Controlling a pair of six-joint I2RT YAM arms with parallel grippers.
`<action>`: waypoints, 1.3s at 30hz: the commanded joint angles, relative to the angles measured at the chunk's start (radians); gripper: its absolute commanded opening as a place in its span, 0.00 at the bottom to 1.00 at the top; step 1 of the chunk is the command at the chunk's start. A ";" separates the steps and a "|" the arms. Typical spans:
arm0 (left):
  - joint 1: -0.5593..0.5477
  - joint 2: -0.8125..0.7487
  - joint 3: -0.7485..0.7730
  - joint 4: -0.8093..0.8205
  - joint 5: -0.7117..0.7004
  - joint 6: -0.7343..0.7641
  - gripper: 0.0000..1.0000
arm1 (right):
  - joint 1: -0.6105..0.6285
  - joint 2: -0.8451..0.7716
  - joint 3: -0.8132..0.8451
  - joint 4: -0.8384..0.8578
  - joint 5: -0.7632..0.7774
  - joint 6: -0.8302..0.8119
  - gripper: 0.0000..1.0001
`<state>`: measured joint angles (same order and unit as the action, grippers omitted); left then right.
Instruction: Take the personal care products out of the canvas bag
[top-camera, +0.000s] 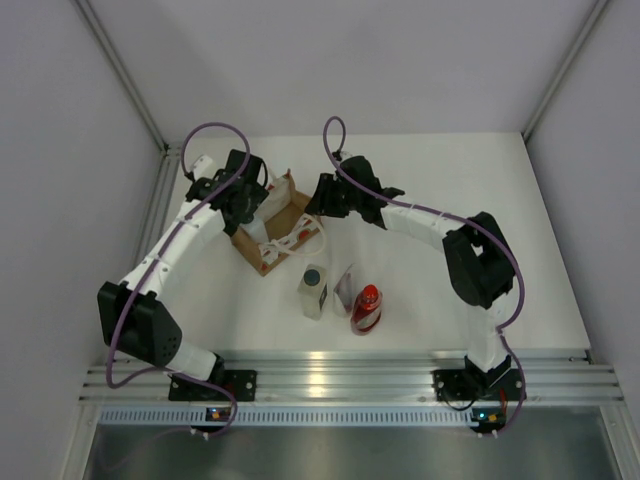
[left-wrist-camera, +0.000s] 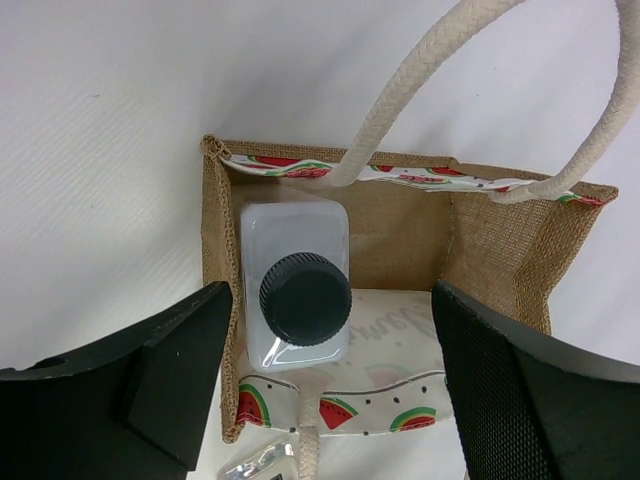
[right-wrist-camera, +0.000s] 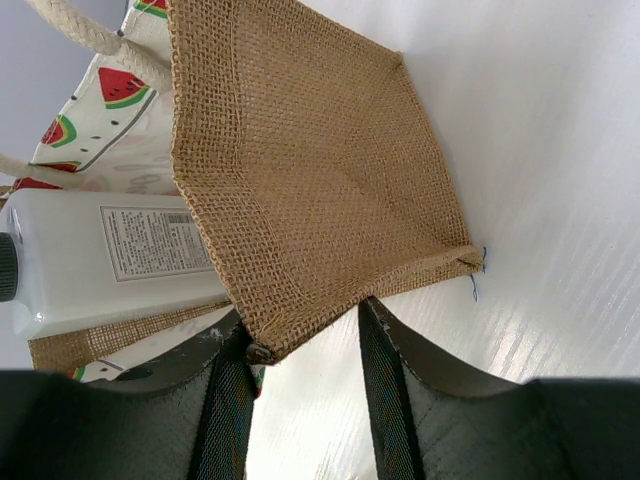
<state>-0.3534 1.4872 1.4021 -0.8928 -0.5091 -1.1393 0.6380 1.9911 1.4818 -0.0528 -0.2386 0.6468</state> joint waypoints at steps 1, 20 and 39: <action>0.002 -0.021 0.034 0.011 -0.011 -0.010 0.85 | -0.014 0.003 0.043 -0.012 -0.008 -0.018 0.41; 0.002 0.011 -0.006 0.054 0.014 -0.022 0.85 | -0.014 0.002 0.041 -0.012 -0.007 -0.018 0.41; 0.002 0.031 -0.045 0.091 0.017 -0.023 0.85 | -0.014 0.002 0.040 -0.013 -0.010 -0.019 0.41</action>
<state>-0.3534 1.4990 1.3705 -0.8478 -0.4934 -1.1519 0.6380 1.9911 1.4818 -0.0528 -0.2386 0.6464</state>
